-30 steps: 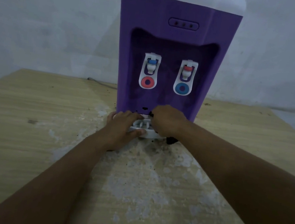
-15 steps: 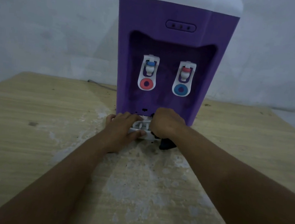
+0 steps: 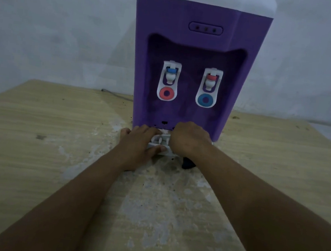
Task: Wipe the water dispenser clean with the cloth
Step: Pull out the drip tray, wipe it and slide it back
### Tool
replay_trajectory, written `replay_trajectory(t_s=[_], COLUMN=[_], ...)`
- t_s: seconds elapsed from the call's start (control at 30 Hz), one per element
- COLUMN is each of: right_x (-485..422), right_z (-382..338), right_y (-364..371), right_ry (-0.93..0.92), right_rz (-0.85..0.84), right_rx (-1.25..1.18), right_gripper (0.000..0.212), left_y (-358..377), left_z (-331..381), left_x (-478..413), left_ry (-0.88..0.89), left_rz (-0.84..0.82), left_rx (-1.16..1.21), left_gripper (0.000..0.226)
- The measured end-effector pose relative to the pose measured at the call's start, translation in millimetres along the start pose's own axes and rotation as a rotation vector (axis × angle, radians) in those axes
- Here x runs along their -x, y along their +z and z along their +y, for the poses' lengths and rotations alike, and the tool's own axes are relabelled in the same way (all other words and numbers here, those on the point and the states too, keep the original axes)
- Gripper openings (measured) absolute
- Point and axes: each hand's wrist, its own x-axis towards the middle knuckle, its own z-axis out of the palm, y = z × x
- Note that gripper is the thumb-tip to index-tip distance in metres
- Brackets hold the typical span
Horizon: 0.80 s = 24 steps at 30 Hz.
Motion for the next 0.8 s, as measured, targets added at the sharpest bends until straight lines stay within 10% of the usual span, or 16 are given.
replay_trajectory(t_s=[0.17, 0.53, 0.8], right_x=[-7.8, -17.6, -6.1], right_z=[30.5, 9.1, 20.1], right_y=[-16.0, 10.6, -2.9], right_ry=[-0.062, 0.026, -0.046], right_rz=[-0.167, 0.266, -0.023], right_rx=[0.123, 0.004, 0.055], right_gripper=[0.024, 0.028, 0.013], left_y=[-4.2, 0.2, 3.7], left_z=[-0.7, 0.8, 2.4], left_x=[-0.6, 0.4, 0.6], left_ry=[-0.006, 0.032, -0.018], left_rz=[-0.086, -0.002, 0.01], left_rx=[0.037, -0.021, -0.088], left_gripper=[0.056, 0.06, 0.067])
